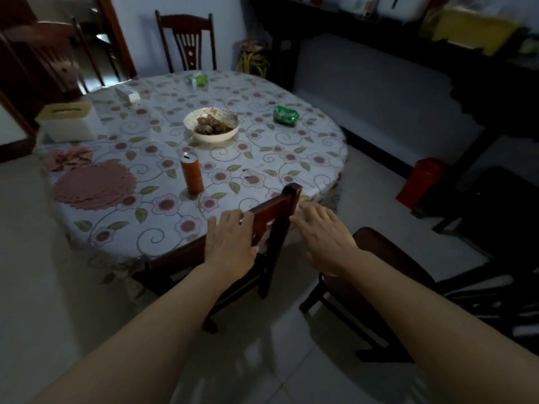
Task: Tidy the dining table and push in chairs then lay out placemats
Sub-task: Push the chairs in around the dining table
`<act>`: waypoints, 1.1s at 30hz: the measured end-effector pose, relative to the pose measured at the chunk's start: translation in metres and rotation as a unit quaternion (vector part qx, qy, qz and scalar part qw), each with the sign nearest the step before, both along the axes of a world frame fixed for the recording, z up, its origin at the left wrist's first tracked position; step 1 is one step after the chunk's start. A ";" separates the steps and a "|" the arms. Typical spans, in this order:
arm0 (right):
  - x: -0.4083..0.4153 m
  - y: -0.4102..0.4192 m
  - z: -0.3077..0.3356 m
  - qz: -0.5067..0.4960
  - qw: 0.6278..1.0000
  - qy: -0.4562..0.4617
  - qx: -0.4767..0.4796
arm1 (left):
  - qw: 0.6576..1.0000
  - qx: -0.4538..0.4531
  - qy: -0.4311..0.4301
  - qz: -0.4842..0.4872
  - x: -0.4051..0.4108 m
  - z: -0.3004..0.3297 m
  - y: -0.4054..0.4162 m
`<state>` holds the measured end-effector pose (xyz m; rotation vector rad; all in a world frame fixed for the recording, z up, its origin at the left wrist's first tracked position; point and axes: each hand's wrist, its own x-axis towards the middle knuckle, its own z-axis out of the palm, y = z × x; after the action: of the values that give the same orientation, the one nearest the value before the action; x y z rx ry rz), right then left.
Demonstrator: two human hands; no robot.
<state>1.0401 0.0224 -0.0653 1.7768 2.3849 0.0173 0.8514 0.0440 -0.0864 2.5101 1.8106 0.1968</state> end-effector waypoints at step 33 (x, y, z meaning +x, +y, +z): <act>0.566 -0.135 -0.014 -0.138 0.984 -0.075 -0.080 | 0.953 -0.244 0.020 -0.180 0.574 -0.004 -0.145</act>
<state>1.6057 -0.1128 -0.0796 1.9370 1.9620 -0.0693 1.4257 -0.1009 -0.0900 2.4168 1.1809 -0.2825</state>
